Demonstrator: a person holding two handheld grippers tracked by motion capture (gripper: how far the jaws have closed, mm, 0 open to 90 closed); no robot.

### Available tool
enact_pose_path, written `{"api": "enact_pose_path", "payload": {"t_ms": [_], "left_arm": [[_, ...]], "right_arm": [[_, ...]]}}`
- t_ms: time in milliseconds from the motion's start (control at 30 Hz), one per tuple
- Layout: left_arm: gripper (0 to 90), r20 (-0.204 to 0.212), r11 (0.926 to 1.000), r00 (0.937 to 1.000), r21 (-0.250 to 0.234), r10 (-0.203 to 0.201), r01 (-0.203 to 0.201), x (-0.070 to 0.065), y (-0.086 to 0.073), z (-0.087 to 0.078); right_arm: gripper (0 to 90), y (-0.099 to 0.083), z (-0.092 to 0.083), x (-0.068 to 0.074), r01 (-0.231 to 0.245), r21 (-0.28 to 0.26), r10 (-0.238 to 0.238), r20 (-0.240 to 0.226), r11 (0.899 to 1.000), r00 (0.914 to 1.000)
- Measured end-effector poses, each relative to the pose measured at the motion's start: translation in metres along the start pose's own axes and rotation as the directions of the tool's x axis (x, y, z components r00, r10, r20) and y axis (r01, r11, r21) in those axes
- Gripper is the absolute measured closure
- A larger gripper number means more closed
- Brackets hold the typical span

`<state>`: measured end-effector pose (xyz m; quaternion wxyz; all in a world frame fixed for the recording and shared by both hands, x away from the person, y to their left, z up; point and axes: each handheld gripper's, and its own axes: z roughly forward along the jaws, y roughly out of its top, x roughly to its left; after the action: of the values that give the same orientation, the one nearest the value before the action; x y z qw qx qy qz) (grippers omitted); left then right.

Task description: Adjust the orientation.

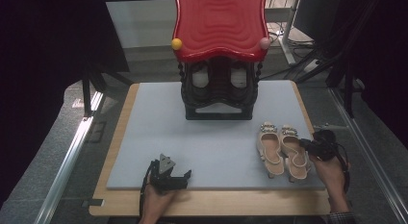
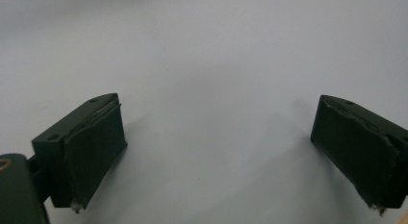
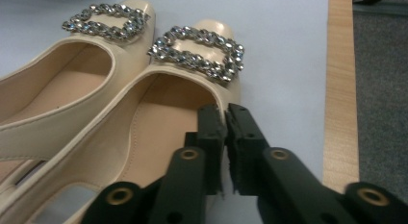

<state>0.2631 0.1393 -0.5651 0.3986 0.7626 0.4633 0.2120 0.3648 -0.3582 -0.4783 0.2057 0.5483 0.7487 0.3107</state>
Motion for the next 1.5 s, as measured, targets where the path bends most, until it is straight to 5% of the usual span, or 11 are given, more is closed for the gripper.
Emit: {"api": "enact_pose_path", "payload": {"t_ms": [300, 400, 567, 967, 1133, 1500], "left_arm": [[9.2, -0.001, 1.0, 1.0, -0.005, 0.004, -0.004, -0.003, 0.002, 0.0], [10.0, 0.002, 1.0, 1.0, -0.005, 0.006, -0.006, -0.004, 0.004, 0.002], [10.1, 0.006, 0.9999, 1.0, -0.014, 0.005, -0.005, -0.003, 0.002, 0.002], [10.0, 0.006, 0.9999, 1.0, -0.014, 0.005, -0.005, -0.003, 0.002, 0.002], [9.9, 0.005, 0.9999, 1.0, -0.014, 0.005, -0.005, -0.003, 0.002, 0.002], [9.9, 0.005, 0.9999, 1.0, -0.014, 0.004, -0.003, -0.003, 0.002, 0.002]], "right_arm": [[72.5, 0.006, -0.015, 0.002, 0.0, -0.048, -0.001, -0.041, 0.999, 0.9992], [69.0, 0.004, -0.012, -0.002, -0.016, -0.038, 0.015, -0.037, 0.999, 0.9992], [66.4, -0.004, 0.004, -0.01, -0.066, 0.001, 0.066, -0.104, 0.998, 0.9924], [84.5, -0.001, 0.008, -0.005, -0.119, 0.035, 0.122, -0.078, 0.992, 0.9895], [85.3, -0.001, 0.011, -0.006, -0.149, 0.028, 0.152, -0.125, 0.988, 0.9805], [85.1, 0.011, 0.025, 0.017, -0.109, 0.041, 0.114, -0.165, 0.993, 0.9796]]}}
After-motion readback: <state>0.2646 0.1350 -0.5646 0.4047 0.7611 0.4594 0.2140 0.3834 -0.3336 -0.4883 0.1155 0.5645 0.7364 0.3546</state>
